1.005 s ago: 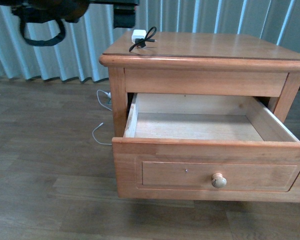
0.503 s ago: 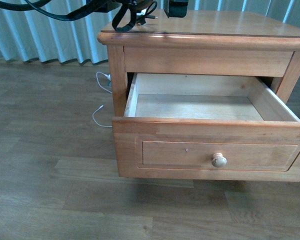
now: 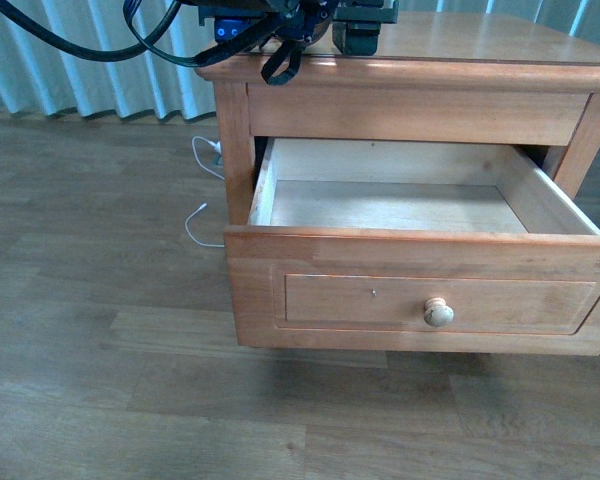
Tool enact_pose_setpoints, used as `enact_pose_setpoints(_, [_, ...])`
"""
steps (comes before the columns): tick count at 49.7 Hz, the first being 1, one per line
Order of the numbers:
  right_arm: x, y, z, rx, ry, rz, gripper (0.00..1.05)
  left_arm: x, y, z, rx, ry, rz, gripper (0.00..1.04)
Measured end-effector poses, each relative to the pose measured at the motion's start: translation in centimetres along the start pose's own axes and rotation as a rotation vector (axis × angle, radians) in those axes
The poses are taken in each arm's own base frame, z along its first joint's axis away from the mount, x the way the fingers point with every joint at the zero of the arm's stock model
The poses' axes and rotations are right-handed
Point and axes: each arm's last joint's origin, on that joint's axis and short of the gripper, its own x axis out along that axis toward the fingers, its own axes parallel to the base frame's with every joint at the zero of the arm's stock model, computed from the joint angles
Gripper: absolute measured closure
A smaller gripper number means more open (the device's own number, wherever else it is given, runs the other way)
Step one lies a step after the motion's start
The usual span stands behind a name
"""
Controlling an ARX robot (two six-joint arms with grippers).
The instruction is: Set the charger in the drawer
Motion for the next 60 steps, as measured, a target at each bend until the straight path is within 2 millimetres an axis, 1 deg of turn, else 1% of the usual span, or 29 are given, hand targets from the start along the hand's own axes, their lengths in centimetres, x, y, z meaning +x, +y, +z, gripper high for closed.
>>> enact_pose_setpoints(4, [0.0, 0.0, 0.0, 0.000, 0.000, 0.000, 0.08, 0.0, -0.1, 0.0, -0.008, 0.003, -0.001, 0.43])
enact_pose_setpoints(6, [0.0, 0.0, 0.0, 0.000, 0.000, 0.000, 0.08, 0.0, -0.1, 0.0, -0.012, 0.002, -0.001, 0.52])
enact_pose_setpoints(7, [0.0, 0.0, 0.0, 0.000, 0.000, 0.000, 0.08, 0.0, -0.1, 0.0, -0.014, 0.001, 0.000, 0.58])
enact_pose_setpoints(8, [0.0, 0.0, 0.0, 0.000, 0.000, 0.000, 0.08, 0.0, -0.1, 0.0, -0.016, 0.001, 0.002, 0.61])
enact_pose_setpoints(11, [0.0, 0.0, 0.0, 0.000, 0.000, 0.000, 0.08, 0.0, 0.0, 0.0, -0.029, 0.001, 0.005, 0.75])
enact_pose_setpoints(17, [0.0, 0.0, 0.0, 0.000, 0.000, 0.000, 0.08, -0.3, 0.8, 0.4, -0.050, -0.005, 0.017, 1.01])
enact_pose_setpoints(27, [0.0, 0.0, 0.0, 0.000, 0.000, 0.000, 0.08, -1.9, 2.0, 2.1, -0.084, -0.034, 0.019, 1.00])
enact_pose_setpoints(33, [0.0, 0.0, 0.0, 0.000, 0.000, 0.000, 0.08, -3.7, 2.8, 3.8, -0.116, -0.069, 0.010, 1.00])
enact_pose_setpoints(37, [0.0, 0.0, 0.0, 0.000, 0.000, 0.000, 0.08, -5.1, 3.3, 5.3, -0.142, -0.098, -0.002, 1.00])
enact_pose_setpoints(41, [0.0, 0.0, 0.0, 0.000, 0.000, 0.000, 0.08, -7.1, 4.1, 7.0, -0.177, -0.130, -0.019, 1.00])
enact_pose_setpoints(43, [0.0, 0.0, 0.0, 0.000, 0.000, 0.000, 0.08, -7.9, 4.4, 7.5, -0.189, -0.143, -0.027, 1.00])
enact_pose_setpoints(45, [0.0, 0.0, 0.0, 0.000, 0.000, 0.000, 0.08, -9.1, 4.8, 8.1, -0.204, -0.160, -0.039, 1.00])
enact_pose_setpoints(47, [0.0, 0.0, 0.0, 0.000, 0.000, 0.000, 0.08, -10.9, 5.4, 8.9, -0.226, -0.179, -0.055, 1.00])
enact_pose_setpoints(48, [0.0, 0.0, 0.0, 0.000, 0.000, 0.000, 0.08, -11.2, 5.5, 8.9, -0.227, -0.181, -0.056, 1.00])
enact_pose_setpoints(54, [0.0, 0.0, 0.0, 0.000, 0.000, 0.000, 0.08, -14.6, 6.7, 9.1, -0.253, -0.177, -0.106, 1.00])
enact_pose_setpoints(57, [0.0, 0.0, 0.0, 0.000, 0.000, 0.000, 0.08, -16.7, 7.1, 8.2, -0.268, -0.143, -0.172, 1.00])
enact_pose_setpoints(60, [0.0, 0.0, 0.0, 0.000, 0.000, 0.000, 0.08, -17.5, 7.1, 7.5, -0.271, -0.125, -0.193, 1.00])
